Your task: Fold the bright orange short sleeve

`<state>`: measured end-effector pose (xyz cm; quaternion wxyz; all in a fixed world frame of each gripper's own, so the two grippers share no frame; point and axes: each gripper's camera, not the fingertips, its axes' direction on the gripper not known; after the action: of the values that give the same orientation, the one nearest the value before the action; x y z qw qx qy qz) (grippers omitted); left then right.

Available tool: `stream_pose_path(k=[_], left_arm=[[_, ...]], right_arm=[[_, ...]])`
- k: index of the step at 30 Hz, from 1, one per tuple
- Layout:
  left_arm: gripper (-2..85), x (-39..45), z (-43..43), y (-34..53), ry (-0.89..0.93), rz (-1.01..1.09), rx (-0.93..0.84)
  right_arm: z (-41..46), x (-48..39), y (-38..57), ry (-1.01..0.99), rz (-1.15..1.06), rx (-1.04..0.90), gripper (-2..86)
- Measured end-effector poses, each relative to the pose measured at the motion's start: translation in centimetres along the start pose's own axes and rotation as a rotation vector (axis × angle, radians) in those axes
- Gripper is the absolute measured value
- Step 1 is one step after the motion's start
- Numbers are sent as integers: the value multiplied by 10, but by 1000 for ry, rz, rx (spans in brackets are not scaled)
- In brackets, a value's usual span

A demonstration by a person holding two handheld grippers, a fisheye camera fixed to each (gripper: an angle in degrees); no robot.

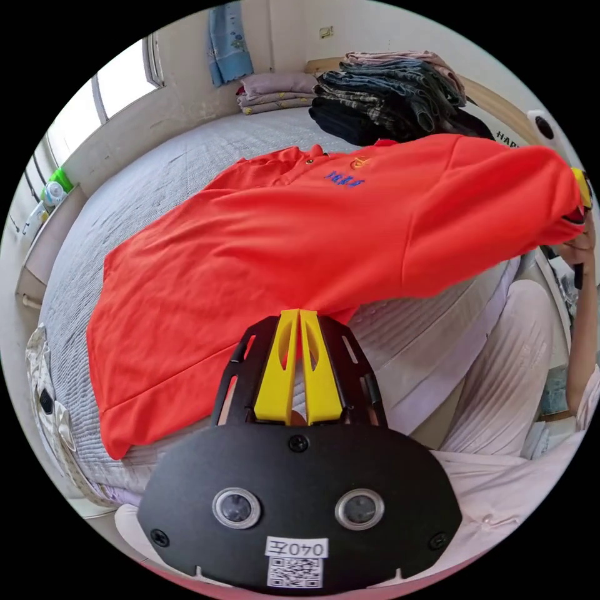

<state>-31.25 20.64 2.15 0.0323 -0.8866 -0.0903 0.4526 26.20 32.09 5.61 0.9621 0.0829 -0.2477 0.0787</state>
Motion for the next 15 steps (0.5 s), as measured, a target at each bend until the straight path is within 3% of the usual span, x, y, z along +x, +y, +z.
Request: stream_pose_path(k=[1,3,5,9,15], left_arm=[[-9,-1,-1,1,15,-4,1],[-9,-5,-5,2,10,-32,-13],[-9,-3,-11,3,-34,-25,-14],[-9,10,-35,8,-93,37,48],[-7,49,-55,-10,-26,159,180]], right_arm=[[-10,22,7,-112,46,57,6],[-18,64,19,-30,193,78,29],[-26,97,39,377,443,82,52],[-14,48,47,645,327,135,71],[64,-13,35,1022,111,-75,103]])
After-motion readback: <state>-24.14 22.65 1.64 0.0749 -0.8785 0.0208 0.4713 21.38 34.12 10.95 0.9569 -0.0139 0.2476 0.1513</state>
